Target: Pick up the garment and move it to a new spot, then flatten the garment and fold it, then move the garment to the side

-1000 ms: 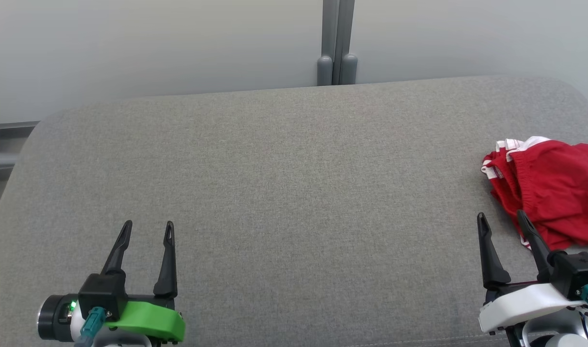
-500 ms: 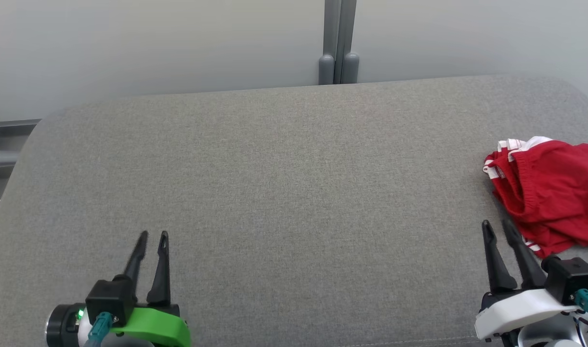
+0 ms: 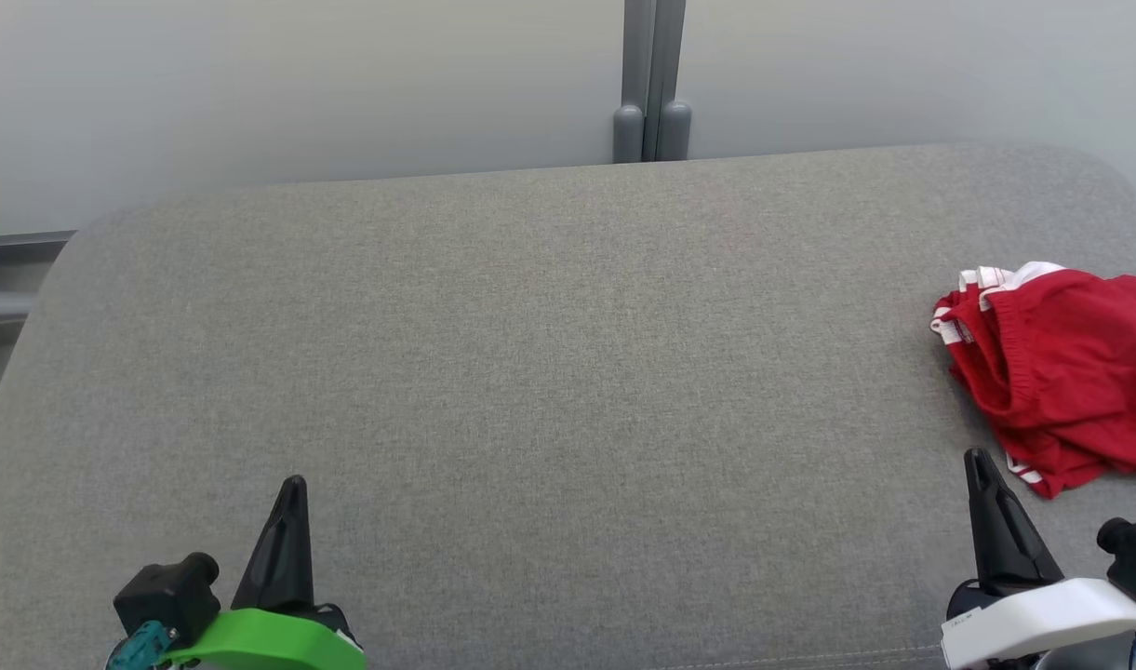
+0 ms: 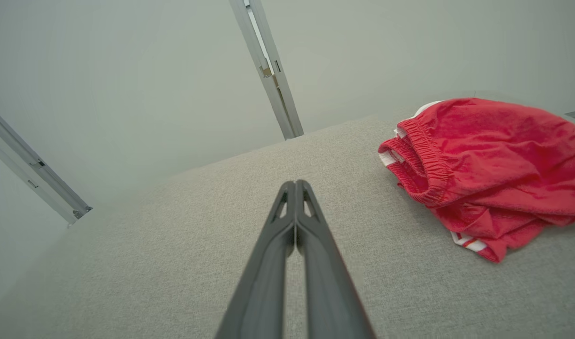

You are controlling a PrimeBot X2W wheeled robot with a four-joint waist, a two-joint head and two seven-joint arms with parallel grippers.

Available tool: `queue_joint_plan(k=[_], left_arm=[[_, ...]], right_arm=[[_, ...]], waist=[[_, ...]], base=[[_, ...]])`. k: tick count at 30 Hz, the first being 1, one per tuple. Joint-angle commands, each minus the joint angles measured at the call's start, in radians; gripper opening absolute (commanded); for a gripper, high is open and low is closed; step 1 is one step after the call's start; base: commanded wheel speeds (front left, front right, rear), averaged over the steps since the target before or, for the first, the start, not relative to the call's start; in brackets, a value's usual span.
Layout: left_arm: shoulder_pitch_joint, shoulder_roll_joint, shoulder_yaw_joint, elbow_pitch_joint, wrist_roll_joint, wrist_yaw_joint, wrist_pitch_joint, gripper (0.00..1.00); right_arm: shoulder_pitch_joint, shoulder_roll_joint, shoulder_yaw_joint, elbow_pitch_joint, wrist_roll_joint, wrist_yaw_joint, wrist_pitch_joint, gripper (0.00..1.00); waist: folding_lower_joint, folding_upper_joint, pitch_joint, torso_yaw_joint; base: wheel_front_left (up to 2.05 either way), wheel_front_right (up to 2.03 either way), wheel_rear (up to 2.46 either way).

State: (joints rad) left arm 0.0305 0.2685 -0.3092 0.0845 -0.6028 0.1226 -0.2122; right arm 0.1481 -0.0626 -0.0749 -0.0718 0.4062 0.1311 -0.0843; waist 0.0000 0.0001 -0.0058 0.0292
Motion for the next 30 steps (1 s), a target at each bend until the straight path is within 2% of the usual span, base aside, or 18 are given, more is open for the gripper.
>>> queue_joint_plan(k=[1, 30], left_arm=[[0.003, 0.003, 0.018, -0.026, -0.038, -0.009, 0.005, 0.00], [0.123, -0.071, 0.121, -0.130, -0.413, -0.102, 0.096, 0.00]], right_arm=[[0.008, -0.011, -0.003, -0.025, 0.048, 0.000, 0.005, 0.00], [0.099, -0.003, -0.040, -0.081, 0.512, 0.000, 0.096, 0.00]], waist=[[0.0000, -0.0001, 0.000, 0.000], [0.0000, -0.0001, 0.002, -0.008]], base=[[0.00, 0.00, 0.00], [0.00, 0.00, 0.00]])
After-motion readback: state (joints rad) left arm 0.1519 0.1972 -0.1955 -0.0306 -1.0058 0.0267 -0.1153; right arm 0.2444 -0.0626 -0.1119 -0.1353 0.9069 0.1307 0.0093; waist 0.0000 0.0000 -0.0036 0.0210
